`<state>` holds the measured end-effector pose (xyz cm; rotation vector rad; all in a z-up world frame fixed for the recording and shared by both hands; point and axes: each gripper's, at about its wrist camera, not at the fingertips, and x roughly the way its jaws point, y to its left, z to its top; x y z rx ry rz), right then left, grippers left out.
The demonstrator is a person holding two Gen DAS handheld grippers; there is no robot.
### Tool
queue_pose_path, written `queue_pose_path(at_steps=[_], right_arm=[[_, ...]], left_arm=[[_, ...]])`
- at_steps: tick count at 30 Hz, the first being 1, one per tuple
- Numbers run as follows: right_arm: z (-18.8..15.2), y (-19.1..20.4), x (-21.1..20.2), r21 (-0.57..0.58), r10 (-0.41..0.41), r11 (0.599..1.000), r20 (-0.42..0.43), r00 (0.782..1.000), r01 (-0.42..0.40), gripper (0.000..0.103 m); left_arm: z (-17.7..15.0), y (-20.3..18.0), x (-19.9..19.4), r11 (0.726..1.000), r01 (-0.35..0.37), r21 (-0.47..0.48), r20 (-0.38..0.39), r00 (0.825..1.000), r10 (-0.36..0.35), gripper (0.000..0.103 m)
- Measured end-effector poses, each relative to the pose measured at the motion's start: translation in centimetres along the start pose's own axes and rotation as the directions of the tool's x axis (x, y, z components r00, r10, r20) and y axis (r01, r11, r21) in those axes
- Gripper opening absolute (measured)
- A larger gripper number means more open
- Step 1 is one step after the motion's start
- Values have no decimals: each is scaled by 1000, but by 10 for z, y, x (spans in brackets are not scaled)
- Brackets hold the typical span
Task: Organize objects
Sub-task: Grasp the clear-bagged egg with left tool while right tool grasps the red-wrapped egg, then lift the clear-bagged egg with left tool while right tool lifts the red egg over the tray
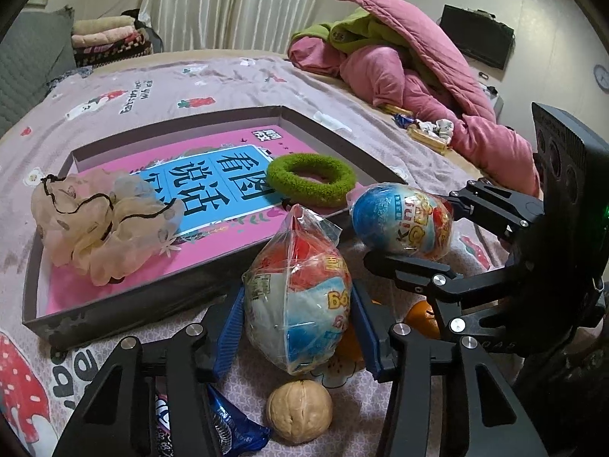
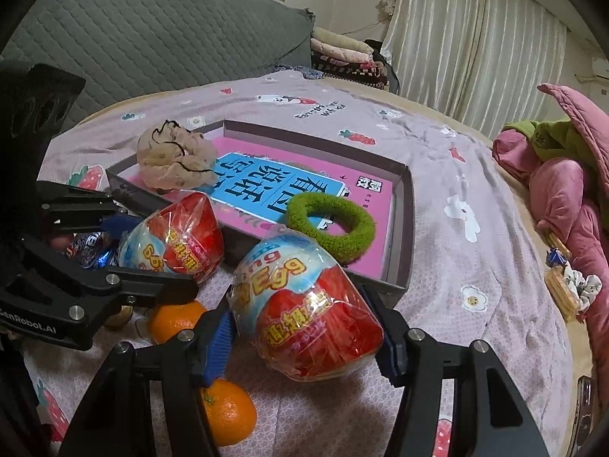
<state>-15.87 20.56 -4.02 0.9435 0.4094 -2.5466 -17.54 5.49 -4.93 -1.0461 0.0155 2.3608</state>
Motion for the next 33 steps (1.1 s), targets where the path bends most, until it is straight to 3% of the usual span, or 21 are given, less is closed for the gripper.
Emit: queue_pose_path(at_steps=[11,13,21,33], right_arm=[[8,-6,-9,40,10,999,54,998,-12,61],[11,-5,-10,40,11,999,64,998,-13,55],[19,-1,-6,49,15,999,76,997,-19,51],[30,-8,-21,99,0,995,180,984,-18,50]], left_arm=[[5,2,-16,1000,-10,4,51,999,10,54],[5,1,-20,1000,-22,13,67,998,21,54],[8,5,-24,1000,-25,3,74,997,25,54],[13,17,-41,998,-30,-49,128,991,36,54]])
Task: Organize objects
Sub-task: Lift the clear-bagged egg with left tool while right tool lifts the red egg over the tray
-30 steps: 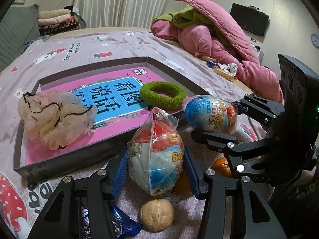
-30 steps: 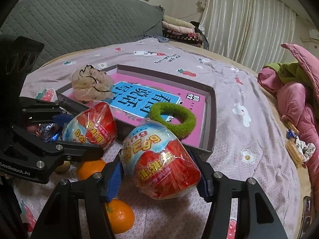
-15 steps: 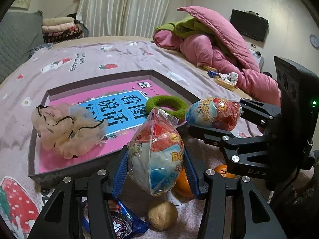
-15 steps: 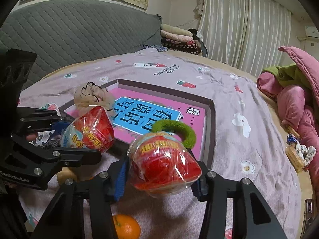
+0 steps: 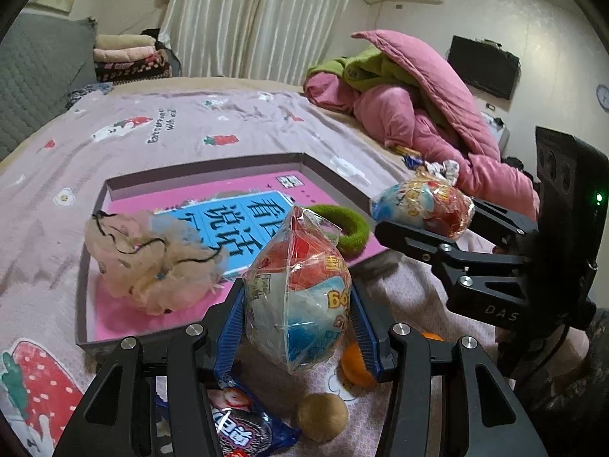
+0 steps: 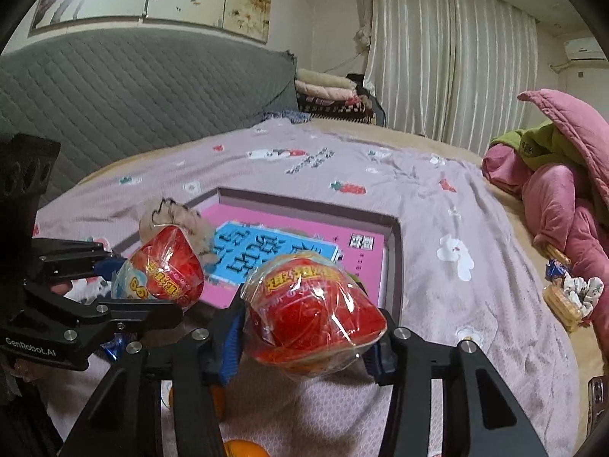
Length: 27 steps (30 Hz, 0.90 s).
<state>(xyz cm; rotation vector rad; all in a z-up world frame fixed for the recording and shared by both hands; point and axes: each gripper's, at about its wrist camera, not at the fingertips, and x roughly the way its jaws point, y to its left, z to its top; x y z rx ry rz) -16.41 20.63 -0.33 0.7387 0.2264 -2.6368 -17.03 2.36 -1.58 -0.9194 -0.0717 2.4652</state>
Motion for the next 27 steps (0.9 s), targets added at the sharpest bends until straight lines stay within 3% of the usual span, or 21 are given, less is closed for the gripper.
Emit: queue_pose_path(at_steps=[27], right_arm=[[36,-1,-7,34,-5,999,148,989,0,51]], left_arm=[[25,45,-37,989,-91,-120,149,983,109,54]])
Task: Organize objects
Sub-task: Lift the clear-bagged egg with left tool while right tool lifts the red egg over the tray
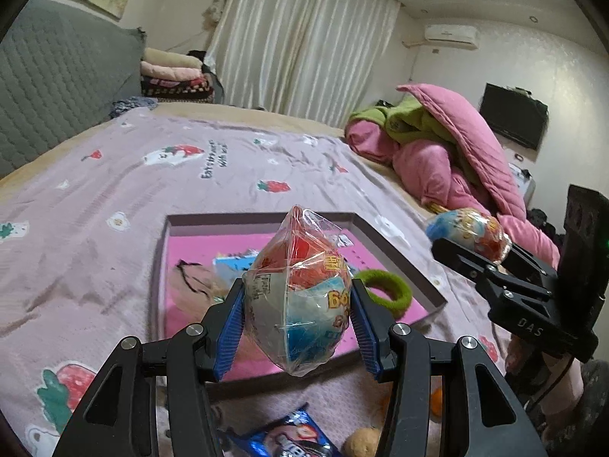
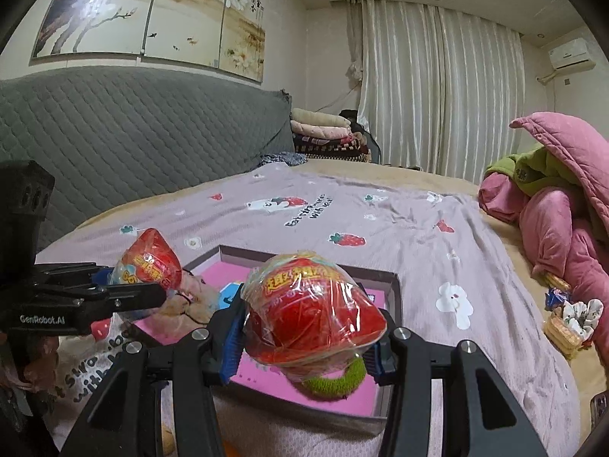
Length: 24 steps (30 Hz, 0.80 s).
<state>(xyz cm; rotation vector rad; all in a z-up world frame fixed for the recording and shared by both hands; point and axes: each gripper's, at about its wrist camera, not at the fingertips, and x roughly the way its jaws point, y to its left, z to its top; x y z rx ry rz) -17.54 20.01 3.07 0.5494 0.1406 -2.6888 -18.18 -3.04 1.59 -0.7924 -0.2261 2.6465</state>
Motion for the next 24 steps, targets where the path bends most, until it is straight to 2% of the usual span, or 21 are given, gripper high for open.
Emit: queue_pose_path(at_steps=[13,20,24], right_arm=[[10,-9,0,13,-19,1000,25,1000,19,51],[9,-11,8,15,-35,999,8,999,35,51],[8,-12,12,17,-40,999,-5,999,40,51]], left_arm=[[9,12,-8,999,-34,-22,46,998,35,54],[9,3,6,999,-35,-26,48,998,36,54],[8,-8,12,999,-53,7,63,997,52,54]])
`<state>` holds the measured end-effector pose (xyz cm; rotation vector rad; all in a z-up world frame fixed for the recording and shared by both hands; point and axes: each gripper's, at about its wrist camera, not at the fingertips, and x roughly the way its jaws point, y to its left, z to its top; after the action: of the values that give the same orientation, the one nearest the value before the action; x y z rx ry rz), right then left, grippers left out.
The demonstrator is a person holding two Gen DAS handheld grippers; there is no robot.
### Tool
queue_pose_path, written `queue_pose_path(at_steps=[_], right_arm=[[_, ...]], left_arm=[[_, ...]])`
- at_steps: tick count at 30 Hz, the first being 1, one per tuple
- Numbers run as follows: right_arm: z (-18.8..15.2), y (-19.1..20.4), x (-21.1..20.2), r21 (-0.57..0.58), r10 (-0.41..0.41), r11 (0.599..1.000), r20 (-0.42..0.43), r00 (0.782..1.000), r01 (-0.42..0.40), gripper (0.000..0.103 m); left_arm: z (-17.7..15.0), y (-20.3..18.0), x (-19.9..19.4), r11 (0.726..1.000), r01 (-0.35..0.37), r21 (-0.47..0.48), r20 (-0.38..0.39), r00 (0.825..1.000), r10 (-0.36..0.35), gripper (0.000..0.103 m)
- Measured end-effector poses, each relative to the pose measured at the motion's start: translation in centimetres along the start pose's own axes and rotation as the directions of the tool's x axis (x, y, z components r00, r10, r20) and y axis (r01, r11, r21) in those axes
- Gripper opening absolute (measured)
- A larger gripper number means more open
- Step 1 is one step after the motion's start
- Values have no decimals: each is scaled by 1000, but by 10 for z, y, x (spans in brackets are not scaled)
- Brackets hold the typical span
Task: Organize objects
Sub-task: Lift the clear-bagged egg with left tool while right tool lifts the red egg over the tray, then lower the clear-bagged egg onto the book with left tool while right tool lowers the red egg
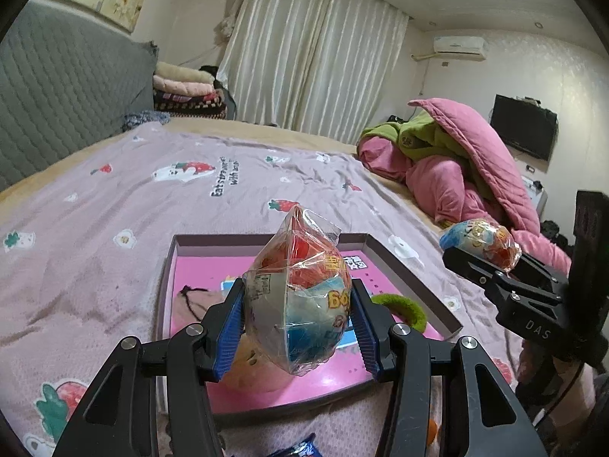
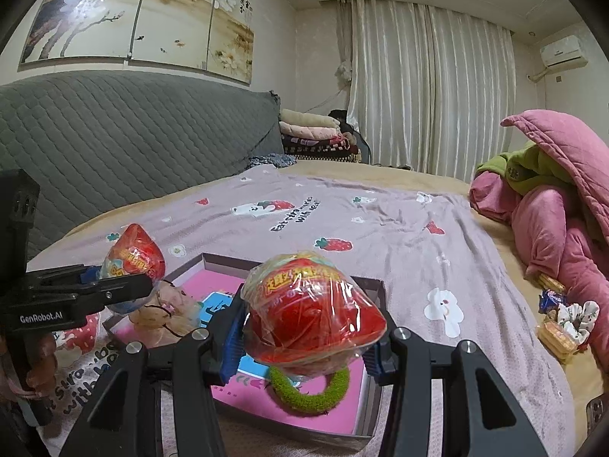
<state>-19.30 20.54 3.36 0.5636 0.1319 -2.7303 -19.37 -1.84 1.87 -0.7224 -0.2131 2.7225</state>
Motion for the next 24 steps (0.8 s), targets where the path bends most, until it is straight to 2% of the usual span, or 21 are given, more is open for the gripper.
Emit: queue_pose_path(at_steps=[15,24], right_arm=[[-12,-11,17,11,-27,1000,-71,997,28,51],[-17,-12,27,5,-28,1000,-106,994,29,51]], left_arm=[[-6,-28,32,998,53,38,-76,996,-50,54],[-12,-32,43,998,54,45,-121,991,-49,54]])
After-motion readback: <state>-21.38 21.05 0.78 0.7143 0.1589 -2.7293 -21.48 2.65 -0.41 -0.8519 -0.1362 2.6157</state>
